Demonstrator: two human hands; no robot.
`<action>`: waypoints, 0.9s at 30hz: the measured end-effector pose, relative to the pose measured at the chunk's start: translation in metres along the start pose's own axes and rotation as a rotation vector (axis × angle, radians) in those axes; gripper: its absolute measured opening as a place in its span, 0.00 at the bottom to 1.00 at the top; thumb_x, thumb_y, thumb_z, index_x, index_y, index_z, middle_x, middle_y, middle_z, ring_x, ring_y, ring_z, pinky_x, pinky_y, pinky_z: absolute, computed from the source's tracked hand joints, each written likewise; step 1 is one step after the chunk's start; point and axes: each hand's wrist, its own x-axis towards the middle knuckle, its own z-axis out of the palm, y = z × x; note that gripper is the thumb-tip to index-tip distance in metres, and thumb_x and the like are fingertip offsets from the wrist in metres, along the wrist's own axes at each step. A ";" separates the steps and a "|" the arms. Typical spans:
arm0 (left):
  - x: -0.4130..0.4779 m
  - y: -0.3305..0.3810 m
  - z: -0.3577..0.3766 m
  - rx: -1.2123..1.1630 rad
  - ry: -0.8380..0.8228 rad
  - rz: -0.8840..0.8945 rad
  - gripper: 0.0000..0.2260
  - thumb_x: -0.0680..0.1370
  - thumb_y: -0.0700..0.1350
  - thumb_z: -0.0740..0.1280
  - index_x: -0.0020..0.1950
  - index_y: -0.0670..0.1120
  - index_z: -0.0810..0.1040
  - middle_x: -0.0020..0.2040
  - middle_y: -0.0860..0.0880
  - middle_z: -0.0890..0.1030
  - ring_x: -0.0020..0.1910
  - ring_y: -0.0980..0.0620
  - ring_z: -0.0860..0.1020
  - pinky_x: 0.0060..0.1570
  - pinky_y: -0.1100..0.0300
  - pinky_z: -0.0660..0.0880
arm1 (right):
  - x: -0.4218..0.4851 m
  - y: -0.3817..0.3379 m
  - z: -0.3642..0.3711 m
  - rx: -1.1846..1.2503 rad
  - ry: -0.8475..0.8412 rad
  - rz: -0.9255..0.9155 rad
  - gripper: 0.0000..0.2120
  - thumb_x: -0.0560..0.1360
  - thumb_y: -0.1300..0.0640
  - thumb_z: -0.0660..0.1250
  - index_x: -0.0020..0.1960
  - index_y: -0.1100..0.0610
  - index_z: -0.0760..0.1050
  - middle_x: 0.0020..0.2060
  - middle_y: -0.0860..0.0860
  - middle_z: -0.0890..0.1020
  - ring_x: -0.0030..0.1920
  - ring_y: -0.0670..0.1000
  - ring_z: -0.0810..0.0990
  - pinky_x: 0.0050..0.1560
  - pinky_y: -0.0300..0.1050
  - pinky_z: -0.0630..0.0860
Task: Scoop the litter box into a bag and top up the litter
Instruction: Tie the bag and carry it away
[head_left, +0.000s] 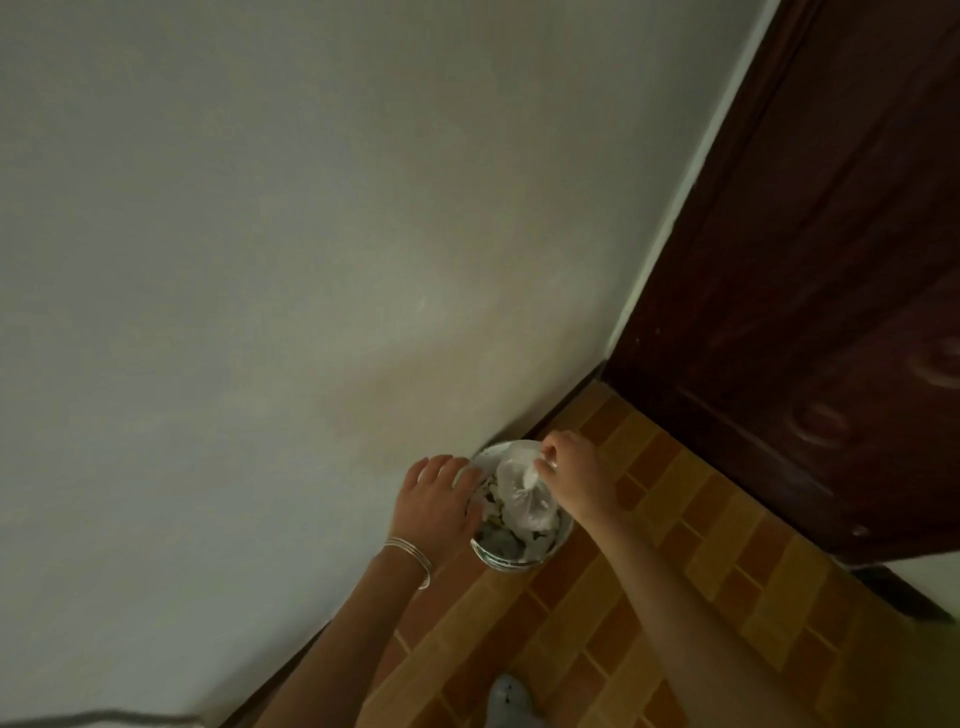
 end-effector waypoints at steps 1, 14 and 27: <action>0.007 -0.001 0.005 -0.008 -0.031 -0.013 0.17 0.73 0.52 0.68 0.60 0.49 0.77 0.58 0.48 0.79 0.59 0.45 0.76 0.62 0.49 0.70 | 0.008 0.005 0.002 -0.002 -0.020 0.001 0.09 0.75 0.52 0.64 0.53 0.55 0.74 0.49 0.51 0.77 0.51 0.51 0.76 0.52 0.49 0.75; 0.044 0.002 0.035 0.047 -0.096 0.002 0.22 0.78 0.55 0.56 0.72 0.52 0.64 0.72 0.50 0.66 0.71 0.48 0.63 0.72 0.51 0.55 | 0.008 0.058 -0.002 -0.191 -0.004 -0.124 0.25 0.77 0.48 0.60 0.72 0.52 0.61 0.70 0.50 0.66 0.70 0.51 0.64 0.68 0.50 0.62; 0.001 0.010 0.009 0.055 0.038 -0.009 0.22 0.72 0.53 0.70 0.64 0.48 0.76 0.63 0.45 0.77 0.63 0.43 0.75 0.63 0.43 0.70 | -0.030 0.021 -0.011 -0.315 0.028 -0.240 0.28 0.79 0.46 0.55 0.75 0.51 0.50 0.74 0.52 0.58 0.74 0.51 0.53 0.74 0.55 0.50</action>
